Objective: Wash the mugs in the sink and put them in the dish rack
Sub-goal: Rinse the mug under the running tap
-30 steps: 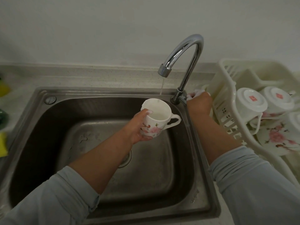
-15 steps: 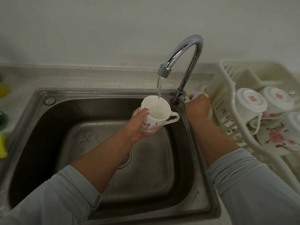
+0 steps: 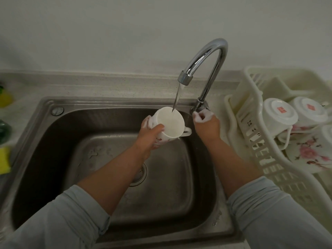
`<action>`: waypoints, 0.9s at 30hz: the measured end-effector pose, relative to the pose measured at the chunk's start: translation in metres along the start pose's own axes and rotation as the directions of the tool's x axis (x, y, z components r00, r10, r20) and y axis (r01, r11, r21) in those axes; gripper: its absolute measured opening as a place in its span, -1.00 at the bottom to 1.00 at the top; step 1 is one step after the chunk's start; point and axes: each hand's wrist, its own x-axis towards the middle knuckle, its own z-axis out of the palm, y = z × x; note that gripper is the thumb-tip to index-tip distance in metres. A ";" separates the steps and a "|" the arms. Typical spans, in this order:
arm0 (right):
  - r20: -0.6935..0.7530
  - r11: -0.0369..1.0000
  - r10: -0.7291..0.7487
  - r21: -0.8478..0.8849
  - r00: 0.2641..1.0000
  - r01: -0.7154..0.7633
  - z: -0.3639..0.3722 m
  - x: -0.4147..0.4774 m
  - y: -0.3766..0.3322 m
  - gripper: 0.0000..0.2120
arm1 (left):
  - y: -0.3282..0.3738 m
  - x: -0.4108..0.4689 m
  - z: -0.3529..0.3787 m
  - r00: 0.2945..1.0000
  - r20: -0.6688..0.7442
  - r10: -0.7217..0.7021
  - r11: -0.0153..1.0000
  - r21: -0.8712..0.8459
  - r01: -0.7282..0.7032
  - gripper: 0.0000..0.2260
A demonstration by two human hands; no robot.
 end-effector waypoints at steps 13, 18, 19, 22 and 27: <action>0.542 0.949 0.107 0.196 0.834 -0.249 0.032 -0.023 -0.025 -0.70 | 0.014 0.007 -0.031 0.937 0.193 0.292 0.836 0.424 -0.348 -0.09; 0.617 0.938 0.098 0.206 0.781 -0.280 0.017 -0.020 -0.037 -0.62 | 0.038 0.007 -0.031 0.943 0.331 -0.045 0.803 0.573 -0.163 -0.31; 0.671 0.915 0.117 0.215 0.732 -0.343 0.016 -0.020 -0.037 -0.59 | 0.043 0.007 -0.031 0.929 0.350 -0.116 0.775 0.617 -0.136 -0.32; 0.742 0.806 0.139 0.300 0.656 -0.510 0.017 -0.024 -0.034 -0.56 | 0.050 0.010 -0.029 0.931 0.330 -0.155 0.733 0.670 -0.115 -0.34; 0.701 0.578 0.290 0.414 0.651 -0.703 0.023 -0.030 -0.039 -0.59 | 0.017 0.010 -0.015 0.995 0.075 0.070 0.964 0.253 -0.087 -0.23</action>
